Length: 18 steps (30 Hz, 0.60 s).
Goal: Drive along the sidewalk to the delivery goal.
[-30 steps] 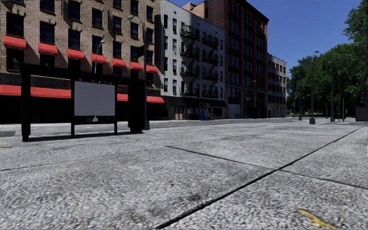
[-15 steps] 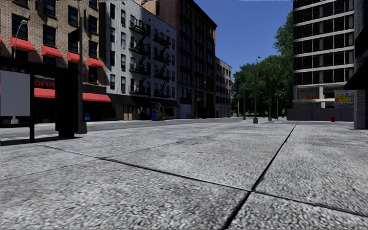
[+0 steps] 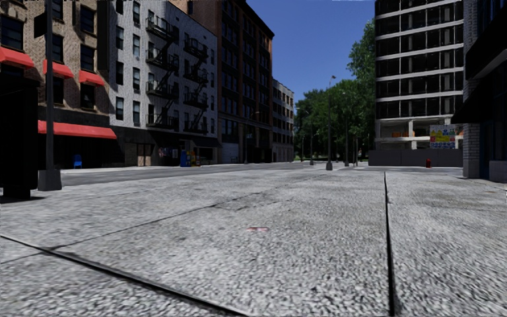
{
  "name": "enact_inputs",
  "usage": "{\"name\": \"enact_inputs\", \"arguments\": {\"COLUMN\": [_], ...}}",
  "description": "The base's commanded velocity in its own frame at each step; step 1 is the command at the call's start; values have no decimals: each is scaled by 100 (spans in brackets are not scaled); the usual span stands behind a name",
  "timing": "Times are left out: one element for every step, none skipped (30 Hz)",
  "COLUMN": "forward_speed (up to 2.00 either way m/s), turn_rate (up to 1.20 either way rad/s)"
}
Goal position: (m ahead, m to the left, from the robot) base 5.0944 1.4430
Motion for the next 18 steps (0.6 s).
{"name": "enact_inputs", "arguments": {"forward_speed": [200, 200, 200, 200, 200, 200, 200, 200, 200, 200, 200, 200, 200, 200, 200, 200, 200, 200], "turn_rate": [-34, -34, -34, -34, -26, -15, -10, -10, -8, -5, -4, -3, -3, -3, -3, -2, -2, -2]}}
